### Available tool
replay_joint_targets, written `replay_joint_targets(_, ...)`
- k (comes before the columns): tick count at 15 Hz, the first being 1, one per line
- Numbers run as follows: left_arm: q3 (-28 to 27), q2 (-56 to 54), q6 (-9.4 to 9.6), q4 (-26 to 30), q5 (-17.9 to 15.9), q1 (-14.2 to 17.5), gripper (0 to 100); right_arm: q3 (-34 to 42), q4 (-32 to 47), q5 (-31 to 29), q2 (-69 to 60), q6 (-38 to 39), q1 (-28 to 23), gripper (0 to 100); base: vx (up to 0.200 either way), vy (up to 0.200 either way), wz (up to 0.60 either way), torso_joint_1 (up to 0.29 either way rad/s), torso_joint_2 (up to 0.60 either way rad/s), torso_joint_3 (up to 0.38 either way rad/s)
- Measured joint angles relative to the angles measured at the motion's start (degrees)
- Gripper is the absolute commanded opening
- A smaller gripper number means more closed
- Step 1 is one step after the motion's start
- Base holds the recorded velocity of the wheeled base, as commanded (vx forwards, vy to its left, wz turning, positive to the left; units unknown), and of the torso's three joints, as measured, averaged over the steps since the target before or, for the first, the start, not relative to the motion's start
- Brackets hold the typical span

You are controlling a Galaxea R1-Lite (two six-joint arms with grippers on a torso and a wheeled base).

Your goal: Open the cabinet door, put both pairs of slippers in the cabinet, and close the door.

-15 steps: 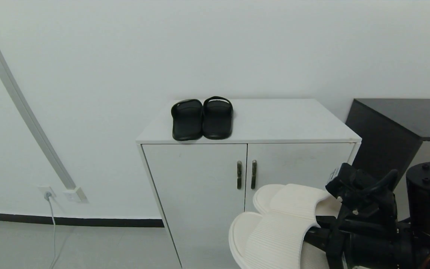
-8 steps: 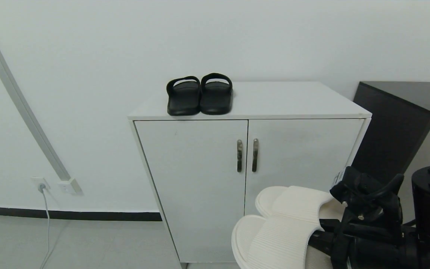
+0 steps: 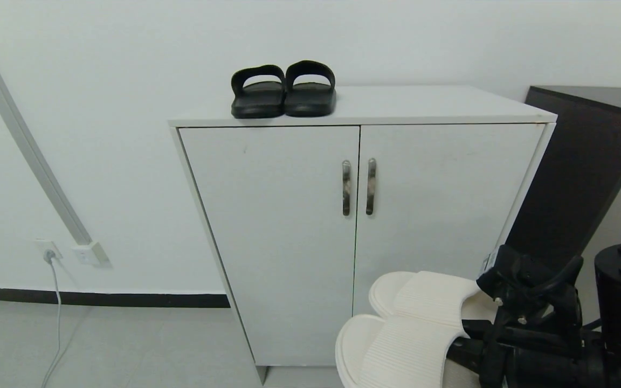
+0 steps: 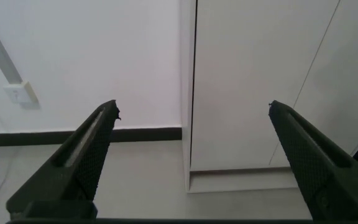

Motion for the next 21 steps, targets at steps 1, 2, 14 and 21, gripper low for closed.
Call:
replay_joint_targets(1,0.0,0.0,0.1,0.0,0.0,0.0,100,0.1,0.0,0.0,0.0,-0.1,0.0,0,0.0,0.0,0.0,-0.022,0.42,0.393)
replay_joint_targets(2,0.0,0.0,0.07,0.1,0.0,0.0,100,0.3,0.0,0.1,0.0,-0.2,0.0,0,0.0,0.0,0.0,0.002,0.17,0.134)
replay_joint_targets(14,-8.6,6.6,-3.23,-1.0,0.3,0.3,100,0.6,0.0,0.2,0.7,-1.2,0.0,0,0.0,0.0,0.0,-0.002,0.04,0.033)
replay_joint_targets(21,-12.2,31.8,-4.05,-14.5,-17.7,-0.3,100,0.6,-0.1,0.4,1.3,-1.1,0.1,0,0.0,0.0,0.0,0.0,0.0,0.0)
